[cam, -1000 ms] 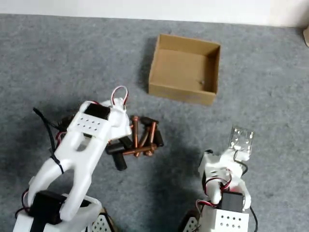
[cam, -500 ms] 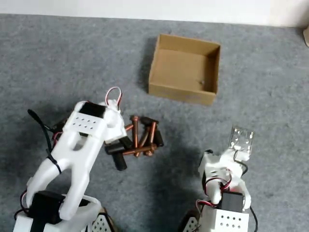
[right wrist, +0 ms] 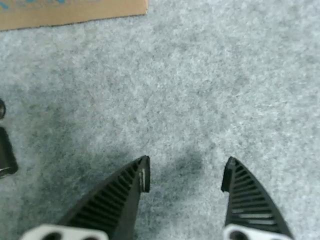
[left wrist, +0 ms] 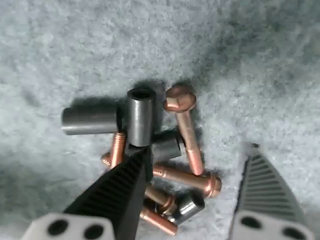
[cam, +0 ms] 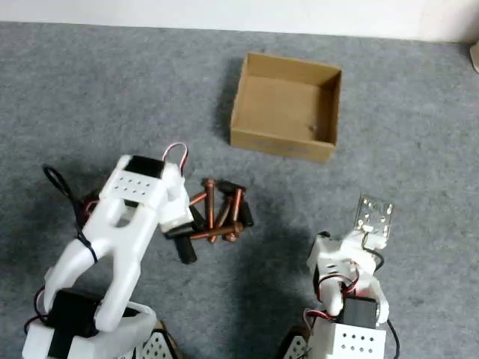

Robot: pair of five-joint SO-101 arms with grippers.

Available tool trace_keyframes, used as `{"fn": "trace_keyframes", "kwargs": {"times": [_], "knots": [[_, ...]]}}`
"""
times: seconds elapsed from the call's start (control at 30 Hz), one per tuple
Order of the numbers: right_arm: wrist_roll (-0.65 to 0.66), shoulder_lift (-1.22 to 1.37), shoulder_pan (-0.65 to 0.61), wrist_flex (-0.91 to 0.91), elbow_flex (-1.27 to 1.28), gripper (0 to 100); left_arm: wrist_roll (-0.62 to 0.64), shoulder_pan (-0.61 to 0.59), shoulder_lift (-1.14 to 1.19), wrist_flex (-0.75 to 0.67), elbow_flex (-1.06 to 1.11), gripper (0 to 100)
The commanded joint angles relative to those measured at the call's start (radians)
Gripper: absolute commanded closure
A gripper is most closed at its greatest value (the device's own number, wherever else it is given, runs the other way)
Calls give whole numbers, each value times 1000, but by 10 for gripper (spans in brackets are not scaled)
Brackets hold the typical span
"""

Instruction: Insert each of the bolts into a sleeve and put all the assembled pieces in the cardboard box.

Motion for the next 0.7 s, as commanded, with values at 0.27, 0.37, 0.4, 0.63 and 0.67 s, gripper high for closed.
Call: {"fn": "trace_keyframes", "kwargs": {"times": [0.27,0.37,0.4,0.63,0.67], "knots": [[-3,-7,4,-18,143,766,-63,-8,4,273,-182,863],[-3,-7,4,-18,143,766,-63,-10,54,273,-170,860],[-3,-7,4,-18,143,766,-66,-10,79,269,-170,860],[-3,-7,4,-18,143,766,-132,-12,240,338,-297,860],[-3,-7,4,-18,143,766,-132,-12,262,356,-320,860]]}}
